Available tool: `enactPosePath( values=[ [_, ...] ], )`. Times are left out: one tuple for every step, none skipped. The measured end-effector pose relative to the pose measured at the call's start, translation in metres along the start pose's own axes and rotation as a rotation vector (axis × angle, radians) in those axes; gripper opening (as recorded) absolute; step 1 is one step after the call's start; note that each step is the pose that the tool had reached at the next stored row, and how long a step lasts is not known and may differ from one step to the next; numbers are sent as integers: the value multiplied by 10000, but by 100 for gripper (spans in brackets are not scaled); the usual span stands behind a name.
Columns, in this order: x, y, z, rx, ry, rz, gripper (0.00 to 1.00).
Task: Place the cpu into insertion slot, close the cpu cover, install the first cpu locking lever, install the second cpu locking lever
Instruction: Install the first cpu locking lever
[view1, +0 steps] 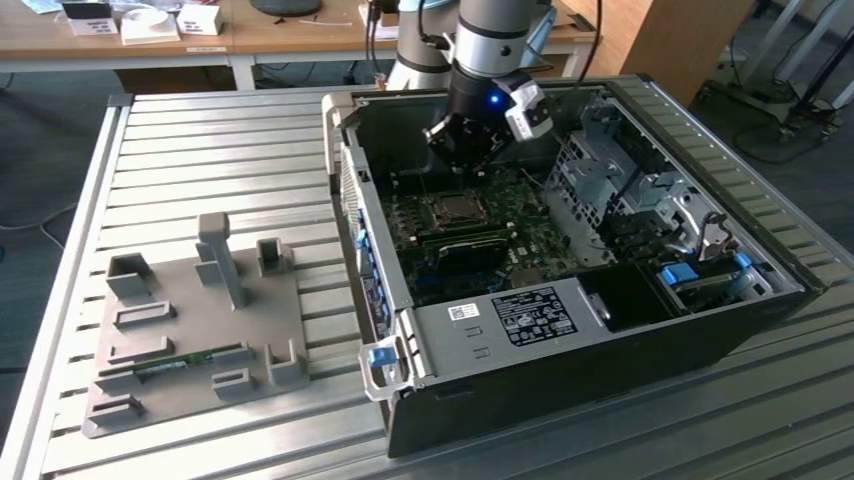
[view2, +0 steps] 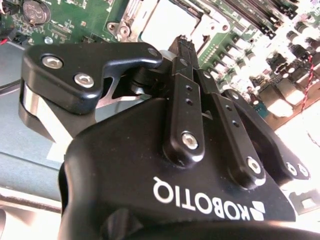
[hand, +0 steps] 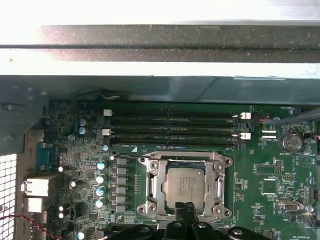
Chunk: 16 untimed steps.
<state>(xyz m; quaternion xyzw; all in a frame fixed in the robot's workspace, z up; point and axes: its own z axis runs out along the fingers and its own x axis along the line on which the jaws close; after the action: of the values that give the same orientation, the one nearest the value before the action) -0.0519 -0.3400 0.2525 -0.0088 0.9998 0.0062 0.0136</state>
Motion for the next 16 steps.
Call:
enactPosePath(
  values=[
    [8, 0, 0, 0, 0, 1, 11],
    [15, 0, 0, 0, 0, 0, 11],
    [22, 0, 0, -1, 0, 0, 11],
    [29, 1, 0, 0, 0, 0, 11],
    [35, 1, 0, 0, 0, 0, 11],
    [41, 1, 0, -1, 0, 0, 11],
    [48, 1, 0, 0, 0, 0, 11],
    [54, 1, 0, -1, 0, -1, 11],
    [60, 1, 0, -1, 0, -1, 11],
    [66, 1, 0, -1, 0, -1, 11],
    [72, 1, -1, 0, 0, 0, 11],
    [79, 1, -1, 0, 0, 0, 11],
    [86, 2, -1, -1, 0, 0, 11],
    [93, 2, -1, 0, 0, -1, 11],
    [100, 2, -1, 0, 0, 0, 11],
    [108, 2, -1, -1, 0, 0, 11]
  ],
)
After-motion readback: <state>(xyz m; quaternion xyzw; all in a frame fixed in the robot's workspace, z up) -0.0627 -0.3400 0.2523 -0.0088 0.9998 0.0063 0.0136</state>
